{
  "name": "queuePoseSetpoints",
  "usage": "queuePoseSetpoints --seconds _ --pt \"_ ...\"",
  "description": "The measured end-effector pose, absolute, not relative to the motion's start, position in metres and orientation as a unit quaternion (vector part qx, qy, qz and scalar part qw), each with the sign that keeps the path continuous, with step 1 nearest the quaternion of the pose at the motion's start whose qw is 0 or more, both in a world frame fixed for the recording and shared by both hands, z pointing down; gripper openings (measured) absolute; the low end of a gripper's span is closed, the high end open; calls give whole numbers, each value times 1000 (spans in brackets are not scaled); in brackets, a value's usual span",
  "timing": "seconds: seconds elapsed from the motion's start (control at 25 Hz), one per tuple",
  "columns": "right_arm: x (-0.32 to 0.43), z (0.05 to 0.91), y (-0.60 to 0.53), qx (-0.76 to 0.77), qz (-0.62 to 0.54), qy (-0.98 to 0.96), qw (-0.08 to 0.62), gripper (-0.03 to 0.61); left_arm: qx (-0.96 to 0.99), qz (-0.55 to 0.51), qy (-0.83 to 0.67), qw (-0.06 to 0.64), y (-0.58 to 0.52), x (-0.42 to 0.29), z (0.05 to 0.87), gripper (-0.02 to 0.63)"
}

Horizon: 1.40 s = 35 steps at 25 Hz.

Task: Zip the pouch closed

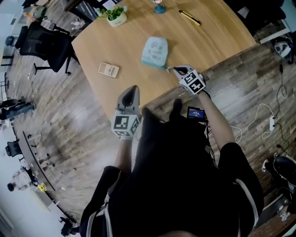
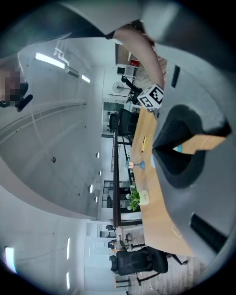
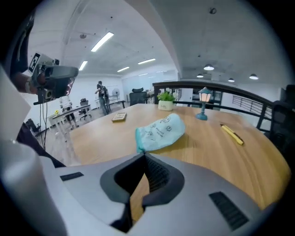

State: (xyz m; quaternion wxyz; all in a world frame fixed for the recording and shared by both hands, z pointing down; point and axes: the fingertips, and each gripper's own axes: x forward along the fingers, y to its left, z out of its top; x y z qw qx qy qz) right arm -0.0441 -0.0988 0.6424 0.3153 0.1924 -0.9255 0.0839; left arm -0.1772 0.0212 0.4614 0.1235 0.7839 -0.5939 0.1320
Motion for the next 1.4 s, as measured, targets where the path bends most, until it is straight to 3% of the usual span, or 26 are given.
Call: queuePoseSetpoints --seconds 0.16,0.64,1.04,1.32,1.4 --pt "-61 677 -105 158 90 -917 355 11 788 141 -581 146 29 -164 479 -2" --pt "-77 702 -121 167 161 -895 381 11 815 202 -501 210 -9 -98 567 -2" --pt "-79 703 -121 169 211 -881 388 11 759 301 -476 327 -65 -95 669 -2" --pt "-80 704 -123 178 216 -881 381 12 750 300 -459 370 -83 -95 693 0" --pt "-80 701 -124 177 209 -884 379 11 745 287 -464 384 -90 -94 693 31"
